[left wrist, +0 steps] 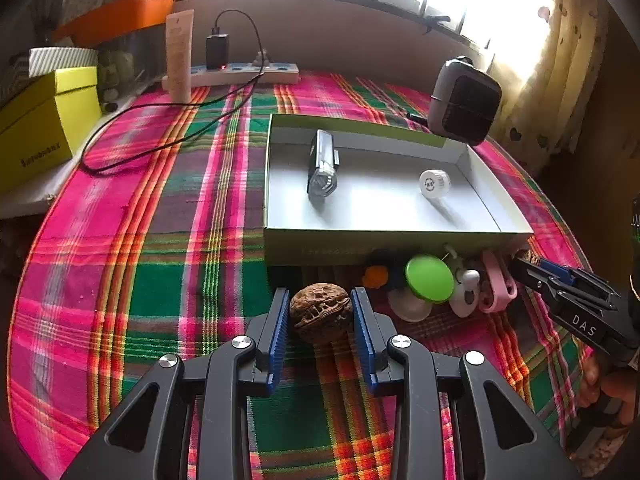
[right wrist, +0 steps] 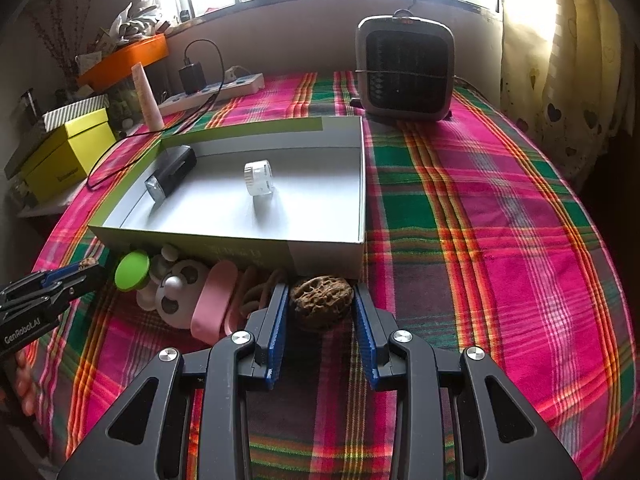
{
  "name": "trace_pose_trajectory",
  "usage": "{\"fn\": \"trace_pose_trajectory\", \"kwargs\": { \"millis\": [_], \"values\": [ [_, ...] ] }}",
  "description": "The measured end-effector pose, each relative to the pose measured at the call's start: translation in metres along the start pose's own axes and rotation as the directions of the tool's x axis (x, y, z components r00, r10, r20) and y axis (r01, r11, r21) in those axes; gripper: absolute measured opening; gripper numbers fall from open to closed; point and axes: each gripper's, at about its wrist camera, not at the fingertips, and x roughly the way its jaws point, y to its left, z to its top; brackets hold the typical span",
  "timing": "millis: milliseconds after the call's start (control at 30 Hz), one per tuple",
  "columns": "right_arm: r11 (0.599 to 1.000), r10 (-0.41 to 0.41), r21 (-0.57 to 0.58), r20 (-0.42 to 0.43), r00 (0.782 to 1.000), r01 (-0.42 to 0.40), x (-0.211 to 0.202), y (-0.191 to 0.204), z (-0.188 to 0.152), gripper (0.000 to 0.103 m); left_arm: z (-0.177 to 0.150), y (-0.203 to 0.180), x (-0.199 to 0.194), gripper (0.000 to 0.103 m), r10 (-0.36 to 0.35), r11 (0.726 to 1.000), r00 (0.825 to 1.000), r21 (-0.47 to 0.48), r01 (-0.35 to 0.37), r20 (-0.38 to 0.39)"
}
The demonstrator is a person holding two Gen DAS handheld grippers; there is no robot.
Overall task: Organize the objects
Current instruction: 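Grasp a walnut with the left gripper while the right gripper grasps another walnut, then carry both walnuts over the box lid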
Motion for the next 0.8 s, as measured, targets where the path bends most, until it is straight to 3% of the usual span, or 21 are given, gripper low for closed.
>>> {"fn": "trace_pose_trajectory", "kwargs": {
  "millis": [800],
  "values": [
    [0.998,0.034,-0.052,0.046,0.998,-0.032,-0.007,0.012,0.028,0.033,0.035,-0.022,-0.005,0.029,-0.046,0.998,0.998,0.054,0.043,0.050]
  ]
}}
